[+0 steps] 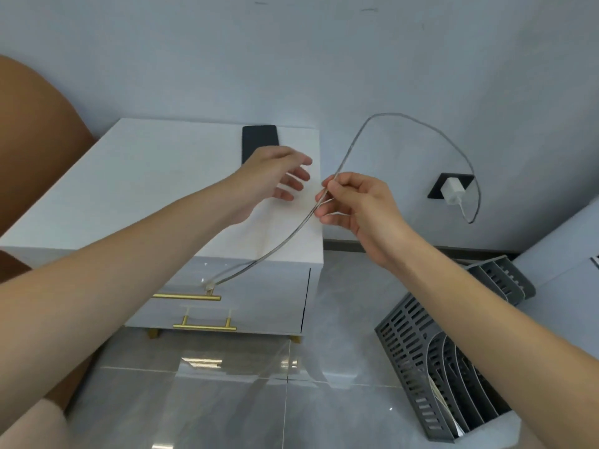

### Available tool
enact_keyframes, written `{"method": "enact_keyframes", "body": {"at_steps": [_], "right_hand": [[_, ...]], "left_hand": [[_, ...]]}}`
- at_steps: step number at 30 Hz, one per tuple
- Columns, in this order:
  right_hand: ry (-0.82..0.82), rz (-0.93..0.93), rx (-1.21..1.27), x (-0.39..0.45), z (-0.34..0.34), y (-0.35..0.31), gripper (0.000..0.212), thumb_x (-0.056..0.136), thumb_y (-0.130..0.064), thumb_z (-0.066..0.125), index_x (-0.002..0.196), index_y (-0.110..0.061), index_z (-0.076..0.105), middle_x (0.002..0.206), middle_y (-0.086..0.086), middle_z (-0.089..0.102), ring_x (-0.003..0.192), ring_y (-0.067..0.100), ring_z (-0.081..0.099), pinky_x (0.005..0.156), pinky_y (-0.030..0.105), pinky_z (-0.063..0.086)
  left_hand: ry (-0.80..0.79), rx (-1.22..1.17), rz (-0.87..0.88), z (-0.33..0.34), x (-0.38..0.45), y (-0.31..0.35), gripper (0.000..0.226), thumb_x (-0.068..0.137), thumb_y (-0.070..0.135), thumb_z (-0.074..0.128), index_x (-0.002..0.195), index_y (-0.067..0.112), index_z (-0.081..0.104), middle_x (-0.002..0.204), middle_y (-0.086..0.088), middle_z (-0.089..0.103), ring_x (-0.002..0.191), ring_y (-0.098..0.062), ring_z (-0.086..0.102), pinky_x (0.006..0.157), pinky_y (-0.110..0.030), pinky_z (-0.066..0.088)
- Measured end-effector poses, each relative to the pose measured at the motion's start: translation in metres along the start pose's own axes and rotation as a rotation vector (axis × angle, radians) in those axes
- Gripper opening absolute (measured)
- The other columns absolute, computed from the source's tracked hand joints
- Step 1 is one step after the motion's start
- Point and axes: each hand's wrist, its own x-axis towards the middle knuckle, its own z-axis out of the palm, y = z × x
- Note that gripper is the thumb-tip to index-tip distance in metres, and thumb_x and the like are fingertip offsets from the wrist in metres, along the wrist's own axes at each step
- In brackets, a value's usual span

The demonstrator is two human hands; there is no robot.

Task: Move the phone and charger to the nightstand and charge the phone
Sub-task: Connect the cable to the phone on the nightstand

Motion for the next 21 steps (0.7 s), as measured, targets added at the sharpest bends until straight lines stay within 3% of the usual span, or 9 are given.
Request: {"method": "enact_keyframes", "body": {"at_steps": [5, 8, 12, 15, 18, 21], "right_hand": [[0.066, -0.014, 0.101, 0.015, -0.010, -0.007, 0.014, 0.104, -0.005, 0.056, 0.097, -0.002, 0.067, 0.078, 0.010, 0.073, 0.065, 0.019, 0.070, 0.063, 0.026, 0.059], [0.114, -0.014, 0.147, 0.025, -0.019, -0.015, 0.014, 0.104, -0.004, 0.055, 0.097, -0.001, 0.067, 0.078, 0.010, 0.073, 0.066, 0.019, 0.071, 0.066, 0.025, 0.060], [0.173, -0.003, 0.253, 0.036, -0.024, -0.029, 0.014, 0.104, -0.001, 0.053, 0.099, 0.001, 0.066, 0.078, 0.011, 0.073, 0.069, 0.020, 0.074, 0.070, 0.024, 0.061], [0.181, -0.010, 0.323, 0.041, -0.023, -0.037, 0.016, 0.105, 0.000, 0.051, 0.099, 0.002, 0.065, 0.076, 0.010, 0.074, 0.070, 0.018, 0.075, 0.071, 0.023, 0.061], [0.177, -0.032, 0.378, 0.045, -0.022, -0.043, 0.016, 0.105, 0.000, 0.051, 0.098, 0.002, 0.065, 0.076, 0.010, 0.074, 0.072, 0.018, 0.075, 0.072, 0.023, 0.060], [0.222, -0.047, 0.430, 0.050, -0.030, -0.047, 0.016, 0.106, 0.000, 0.050, 0.099, 0.003, 0.065, 0.077, 0.011, 0.074, 0.072, 0.019, 0.075, 0.071, 0.023, 0.061]], "left_hand": [[-0.254, 0.036, -0.044, -0.022, -0.032, -0.019, 0.035, 0.106, 0.030, 0.052, 0.117, 0.003, 0.071, 0.099, -0.014, 0.079, 0.090, -0.026, 0.075, 0.079, -0.032, 0.060], [-0.389, 0.169, -0.032, -0.028, -0.043, -0.019, 0.032, 0.105, 0.032, 0.053, 0.118, 0.010, 0.072, 0.100, -0.010, 0.080, 0.090, -0.022, 0.075, 0.081, -0.029, 0.059], [-0.465, 0.271, 0.005, -0.020, -0.052, -0.014, 0.026, 0.101, 0.036, 0.058, 0.118, 0.021, 0.071, 0.101, 0.000, 0.080, 0.080, -0.012, 0.067, 0.063, -0.021, 0.051], [-0.451, 0.283, -0.012, -0.005, -0.051, -0.013, 0.028, 0.097, 0.040, 0.064, 0.119, 0.023, 0.070, 0.081, 0.002, 0.072, 0.065, -0.013, 0.057, 0.051, -0.023, 0.042], [-0.527, 0.297, -0.002, 0.006, -0.049, -0.017, 0.024, 0.098, 0.037, 0.065, 0.102, 0.016, 0.076, 0.064, 0.000, 0.059, 0.051, -0.012, 0.051, 0.042, -0.022, 0.037], [-0.572, 0.304, -0.029, -0.001, -0.049, -0.019, 0.025, 0.099, 0.031, 0.063, 0.092, 0.010, 0.073, 0.059, -0.001, 0.060, 0.046, -0.014, 0.052, 0.039, -0.023, 0.037]]}}
